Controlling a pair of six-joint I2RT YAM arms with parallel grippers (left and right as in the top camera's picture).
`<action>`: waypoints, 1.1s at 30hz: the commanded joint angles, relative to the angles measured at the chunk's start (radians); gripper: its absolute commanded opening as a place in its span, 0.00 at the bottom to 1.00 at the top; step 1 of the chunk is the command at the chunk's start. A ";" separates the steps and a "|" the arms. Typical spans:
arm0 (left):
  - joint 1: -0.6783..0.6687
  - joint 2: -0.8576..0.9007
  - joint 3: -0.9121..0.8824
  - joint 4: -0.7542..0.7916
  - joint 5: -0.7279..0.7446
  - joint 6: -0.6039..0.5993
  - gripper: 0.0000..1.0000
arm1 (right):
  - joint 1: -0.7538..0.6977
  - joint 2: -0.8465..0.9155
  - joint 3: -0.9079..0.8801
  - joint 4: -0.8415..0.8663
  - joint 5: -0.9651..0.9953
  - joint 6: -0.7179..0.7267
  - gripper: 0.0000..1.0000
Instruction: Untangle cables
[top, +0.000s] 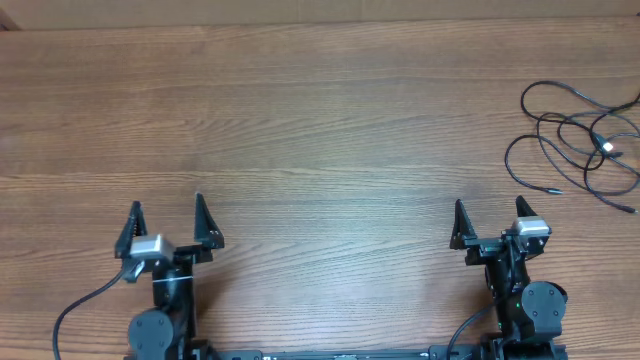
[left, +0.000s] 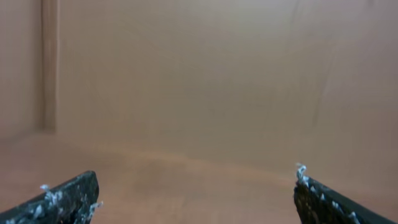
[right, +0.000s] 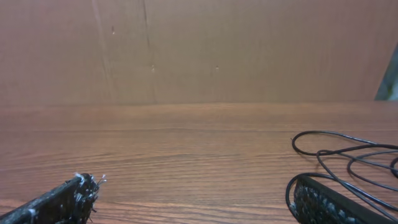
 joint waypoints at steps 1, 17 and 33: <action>0.005 -0.010 -0.012 -0.088 0.006 0.079 1.00 | 0.004 -0.010 -0.011 0.007 -0.001 -0.008 1.00; 0.005 -0.009 -0.011 -0.264 0.083 0.075 1.00 | 0.004 -0.010 -0.011 0.007 -0.001 -0.008 1.00; 0.005 -0.009 -0.011 -0.264 0.083 0.075 1.00 | 0.004 -0.010 -0.011 0.007 -0.001 -0.008 1.00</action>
